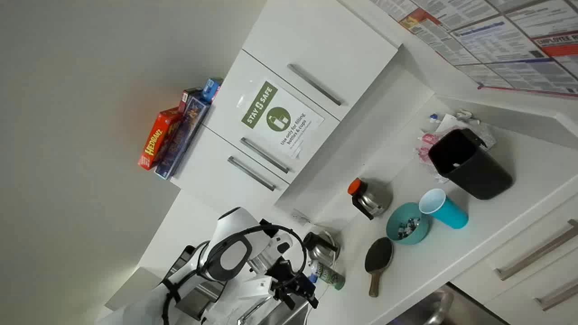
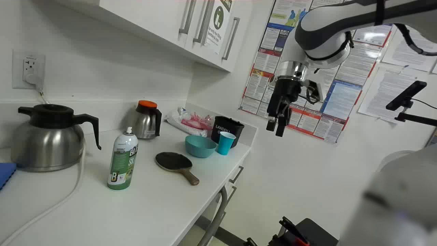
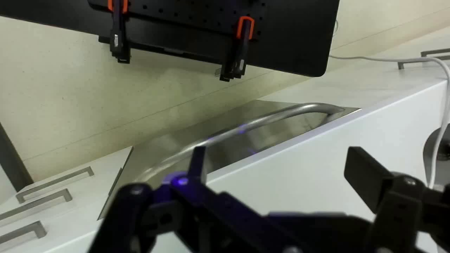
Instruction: Open the second upper cabinet door
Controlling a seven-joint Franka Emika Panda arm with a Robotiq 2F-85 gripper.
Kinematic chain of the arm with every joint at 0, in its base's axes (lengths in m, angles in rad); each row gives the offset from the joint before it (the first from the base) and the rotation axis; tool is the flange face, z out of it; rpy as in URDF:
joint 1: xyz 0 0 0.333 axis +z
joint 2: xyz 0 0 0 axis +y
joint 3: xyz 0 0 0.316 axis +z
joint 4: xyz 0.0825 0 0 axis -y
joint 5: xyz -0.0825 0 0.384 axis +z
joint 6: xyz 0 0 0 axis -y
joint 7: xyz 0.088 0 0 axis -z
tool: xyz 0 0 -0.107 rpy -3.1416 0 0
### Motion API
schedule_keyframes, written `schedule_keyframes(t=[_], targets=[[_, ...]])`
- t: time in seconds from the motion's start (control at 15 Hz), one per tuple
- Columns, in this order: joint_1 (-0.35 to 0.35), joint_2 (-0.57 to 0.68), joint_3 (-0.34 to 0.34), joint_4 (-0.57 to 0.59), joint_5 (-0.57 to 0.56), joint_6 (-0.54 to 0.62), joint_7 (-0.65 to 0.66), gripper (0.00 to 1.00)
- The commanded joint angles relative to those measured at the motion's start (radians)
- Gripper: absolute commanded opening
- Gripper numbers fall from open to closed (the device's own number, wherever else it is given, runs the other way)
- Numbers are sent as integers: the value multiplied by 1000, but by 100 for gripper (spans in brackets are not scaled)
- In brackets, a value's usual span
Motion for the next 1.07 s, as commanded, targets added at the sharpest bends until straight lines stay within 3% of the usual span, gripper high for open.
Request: schedule_keyframes(t=[0.0, 0.27, 1.0], targets=[[-19, 2, 16, 2, 8, -3, -9, 100], [-19, 2, 16, 2, 8, -3, -9, 100], [62, 86, 29, 123, 78, 675, -71, 100]])
